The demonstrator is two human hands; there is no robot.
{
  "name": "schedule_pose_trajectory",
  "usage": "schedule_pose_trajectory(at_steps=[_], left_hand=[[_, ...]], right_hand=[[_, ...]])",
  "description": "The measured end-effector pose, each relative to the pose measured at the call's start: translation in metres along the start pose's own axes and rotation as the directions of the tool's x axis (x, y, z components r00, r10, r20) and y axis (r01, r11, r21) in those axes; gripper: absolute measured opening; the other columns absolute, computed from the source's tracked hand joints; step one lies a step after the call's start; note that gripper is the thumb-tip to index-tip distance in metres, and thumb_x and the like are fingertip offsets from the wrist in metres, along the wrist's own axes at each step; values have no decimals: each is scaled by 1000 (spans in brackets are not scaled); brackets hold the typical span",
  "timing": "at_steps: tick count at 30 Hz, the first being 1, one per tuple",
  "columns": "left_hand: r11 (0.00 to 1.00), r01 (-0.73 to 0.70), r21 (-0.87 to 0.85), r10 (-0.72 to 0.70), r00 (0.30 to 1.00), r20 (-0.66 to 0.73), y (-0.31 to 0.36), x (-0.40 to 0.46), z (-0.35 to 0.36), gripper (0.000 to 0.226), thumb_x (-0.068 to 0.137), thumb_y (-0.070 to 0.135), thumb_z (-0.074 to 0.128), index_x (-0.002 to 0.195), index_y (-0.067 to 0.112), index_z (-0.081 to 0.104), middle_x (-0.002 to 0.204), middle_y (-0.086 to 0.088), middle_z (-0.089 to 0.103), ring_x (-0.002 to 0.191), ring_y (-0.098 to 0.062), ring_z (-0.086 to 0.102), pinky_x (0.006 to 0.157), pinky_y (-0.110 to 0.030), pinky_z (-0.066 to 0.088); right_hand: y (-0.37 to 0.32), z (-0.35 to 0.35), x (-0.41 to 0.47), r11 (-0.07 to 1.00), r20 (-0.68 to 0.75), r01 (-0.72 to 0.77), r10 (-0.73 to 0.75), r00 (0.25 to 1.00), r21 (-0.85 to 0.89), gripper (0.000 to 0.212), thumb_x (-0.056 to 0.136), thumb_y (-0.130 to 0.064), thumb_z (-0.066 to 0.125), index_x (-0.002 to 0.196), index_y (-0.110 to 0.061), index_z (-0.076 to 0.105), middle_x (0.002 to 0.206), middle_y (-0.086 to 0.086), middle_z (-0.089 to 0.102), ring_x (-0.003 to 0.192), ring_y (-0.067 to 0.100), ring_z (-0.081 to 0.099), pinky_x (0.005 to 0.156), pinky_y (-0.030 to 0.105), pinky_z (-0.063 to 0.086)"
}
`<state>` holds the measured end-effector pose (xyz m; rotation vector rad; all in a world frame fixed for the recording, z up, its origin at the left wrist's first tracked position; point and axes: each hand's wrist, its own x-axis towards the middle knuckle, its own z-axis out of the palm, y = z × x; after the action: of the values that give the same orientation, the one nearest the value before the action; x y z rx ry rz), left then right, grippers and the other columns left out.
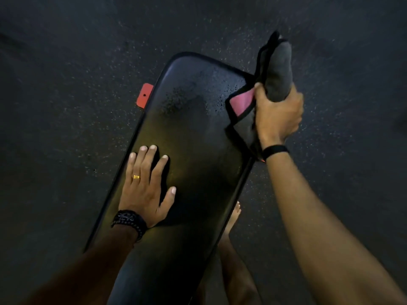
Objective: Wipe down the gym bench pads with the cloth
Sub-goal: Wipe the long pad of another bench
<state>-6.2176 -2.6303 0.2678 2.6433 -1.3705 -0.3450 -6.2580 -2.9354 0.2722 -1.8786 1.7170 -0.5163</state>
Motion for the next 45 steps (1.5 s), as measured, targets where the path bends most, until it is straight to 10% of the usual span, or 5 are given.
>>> schedule_pose_trajectory(at_steps=[13, 23, 34, 40, 45], left_hand=[[993, 37, -108, -32, 998, 54, -5, 2, -7, 75, 81, 48, 53, 143, 9, 37, 153, -21, 31, 146, -36, 22, 122, -49, 10], [993, 48, -112, -43, 998, 53, -7, -1, -2, 75, 81, 50, 54, 143, 11, 37, 154, -17, 31, 146, -33, 22, 123, -47, 10], [990, 47, -135, -40, 998, 51, -8, -1, -1, 77, 81, 51, 55, 144, 12, 35, 155, -16, 30, 146, -33, 25, 120, -49, 16], [989, 47, -144, -47, 999, 0, -5, -1, -1, 66, 81, 52, 52, 132, 11, 43, 133, -13, 41, 129, -35, 39, 122, -42, 9], [990, 35, -138, -37, 999, -18, -7, -2, -2, 73, 81, 48, 55, 141, 11, 39, 152, -16, 33, 143, -34, 28, 122, -46, 13]], right_hand=[[-23, -4, 2, 941, 162, 296, -270, 949, -164, 60, 80, -61, 65, 119, -16, 65, 116, 12, 62, 107, 34, 59, 85, 42, 47], [-142, 99, -9, 444, 629, 893, -672, 390, -80, 57, 85, -69, 53, 127, -31, 58, 122, 3, 59, 111, 27, 55, 90, 43, 42], [-111, 78, -12, 667, 387, 659, -538, 749, -347, 61, 81, -71, 52, 117, -23, 64, 121, 9, 59, 109, 34, 54, 88, 47, 39], [-111, 88, -133, 53, 721, 984, -687, -86, 168, 42, 74, -48, 56, 109, -30, 69, 121, 0, 61, 114, 27, 50, 95, 47, 32], [-96, 71, -23, 262, 560, 965, -797, 224, -13, 47, 72, -37, 72, 117, -29, 67, 124, 5, 61, 112, 31, 53, 89, 46, 31]])
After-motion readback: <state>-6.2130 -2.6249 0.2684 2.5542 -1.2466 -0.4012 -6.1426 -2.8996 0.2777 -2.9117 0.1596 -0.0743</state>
